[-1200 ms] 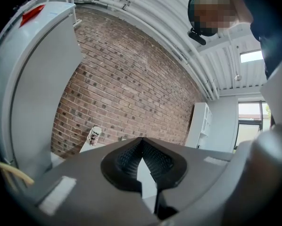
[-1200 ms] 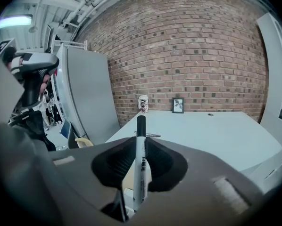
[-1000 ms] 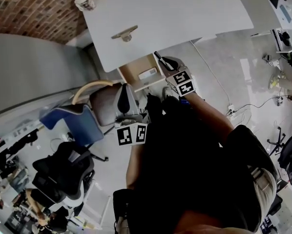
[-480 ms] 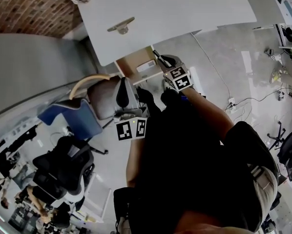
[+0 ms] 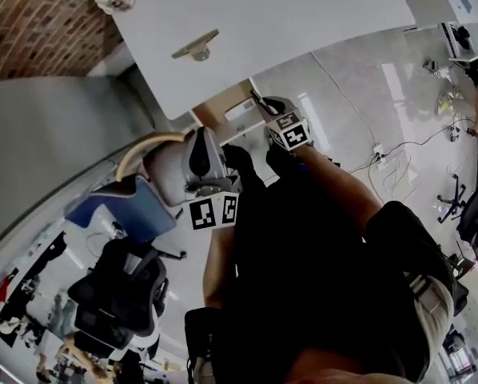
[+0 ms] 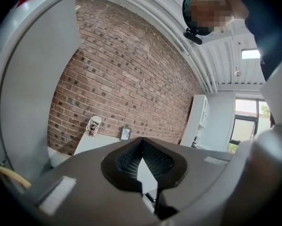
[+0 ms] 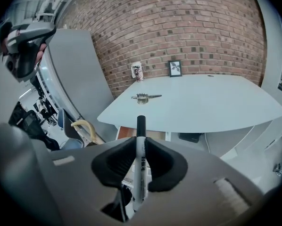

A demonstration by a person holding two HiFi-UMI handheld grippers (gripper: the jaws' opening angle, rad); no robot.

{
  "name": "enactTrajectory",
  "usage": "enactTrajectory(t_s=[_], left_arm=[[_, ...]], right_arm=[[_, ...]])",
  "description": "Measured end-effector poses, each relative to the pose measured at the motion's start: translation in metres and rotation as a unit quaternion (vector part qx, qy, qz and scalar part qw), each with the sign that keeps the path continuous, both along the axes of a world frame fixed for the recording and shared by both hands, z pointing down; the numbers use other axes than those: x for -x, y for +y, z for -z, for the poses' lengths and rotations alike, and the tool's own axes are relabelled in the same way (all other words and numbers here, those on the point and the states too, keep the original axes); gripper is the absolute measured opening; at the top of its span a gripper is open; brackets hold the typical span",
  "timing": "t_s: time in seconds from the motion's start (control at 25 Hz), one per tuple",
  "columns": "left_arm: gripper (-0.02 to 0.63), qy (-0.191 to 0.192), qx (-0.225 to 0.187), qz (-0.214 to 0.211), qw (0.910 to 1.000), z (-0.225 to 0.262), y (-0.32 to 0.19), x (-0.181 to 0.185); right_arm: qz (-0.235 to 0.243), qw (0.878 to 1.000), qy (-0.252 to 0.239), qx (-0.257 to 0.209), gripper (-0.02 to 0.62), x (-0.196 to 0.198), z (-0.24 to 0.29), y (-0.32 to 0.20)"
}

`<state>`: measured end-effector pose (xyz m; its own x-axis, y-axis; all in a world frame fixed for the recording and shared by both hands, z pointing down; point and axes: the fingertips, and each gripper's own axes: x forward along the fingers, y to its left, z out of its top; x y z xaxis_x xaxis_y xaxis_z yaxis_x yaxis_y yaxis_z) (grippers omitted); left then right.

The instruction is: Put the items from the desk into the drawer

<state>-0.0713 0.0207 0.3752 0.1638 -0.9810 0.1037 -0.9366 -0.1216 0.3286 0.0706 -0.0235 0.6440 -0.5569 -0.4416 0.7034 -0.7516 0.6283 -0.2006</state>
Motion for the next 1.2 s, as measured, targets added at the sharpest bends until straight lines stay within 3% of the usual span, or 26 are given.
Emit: enactTrajectory(t_s=[0.64,1.2], left_arm=[[0.006,0.025,0.017,0.002,0.9995,-0.057,-0.023,0.035],[0.008,0.031,0.05,0.012,0.9982,-0.125,-0.022,0.037]], right_arm=[[0.013,0.996,0.055,0.063,0.067,0.039,-0.123,-0.017],[0.021,0.991,0.09,0.098,0.067,0.037,-0.23,-0.014]])
